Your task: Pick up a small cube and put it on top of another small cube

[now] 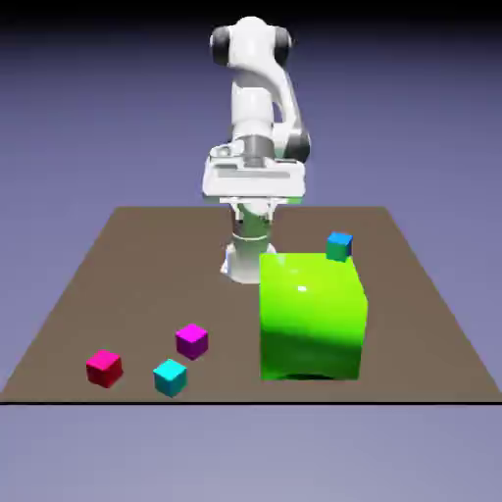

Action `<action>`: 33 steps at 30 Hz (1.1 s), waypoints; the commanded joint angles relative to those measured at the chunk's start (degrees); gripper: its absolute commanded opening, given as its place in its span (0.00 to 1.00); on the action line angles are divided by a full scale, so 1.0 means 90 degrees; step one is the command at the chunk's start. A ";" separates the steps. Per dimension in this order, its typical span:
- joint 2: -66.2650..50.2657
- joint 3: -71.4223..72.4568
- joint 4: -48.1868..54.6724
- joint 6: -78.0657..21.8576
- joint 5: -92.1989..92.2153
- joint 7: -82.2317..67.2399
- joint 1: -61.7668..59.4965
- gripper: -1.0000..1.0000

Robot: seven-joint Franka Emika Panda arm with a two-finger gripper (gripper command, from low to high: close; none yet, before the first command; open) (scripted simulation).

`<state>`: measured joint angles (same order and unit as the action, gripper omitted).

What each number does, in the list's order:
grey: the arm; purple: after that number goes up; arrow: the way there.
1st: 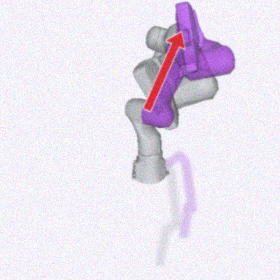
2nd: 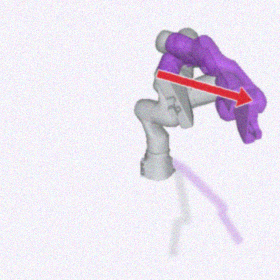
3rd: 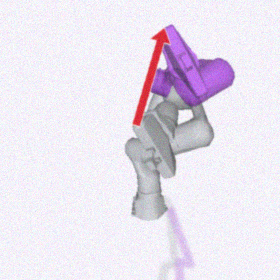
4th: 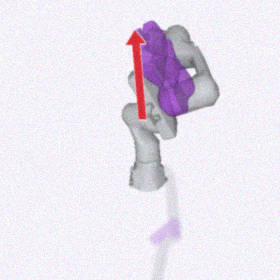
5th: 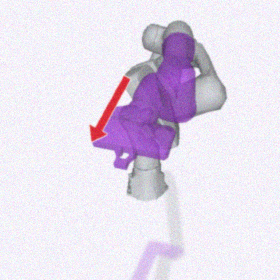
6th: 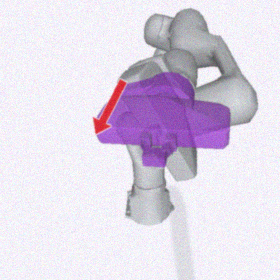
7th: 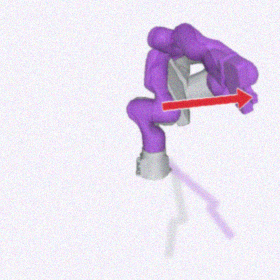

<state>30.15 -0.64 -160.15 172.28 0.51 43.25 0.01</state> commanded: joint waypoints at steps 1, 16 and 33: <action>-0.0231 -0.0059 0.0079 -0.0160 0.0048 0.0074 -0.0063 0.50; -0.3692 -0.0943 0.1254 -0.2552 0.0760 0.1175 -0.1000 0.50; -0.4398 -0.1047 0.1473 -0.2924 0.0897 0.1373 -0.1227 0.00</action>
<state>-9.43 -10.04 -146.90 145.97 8.67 55.55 -11.05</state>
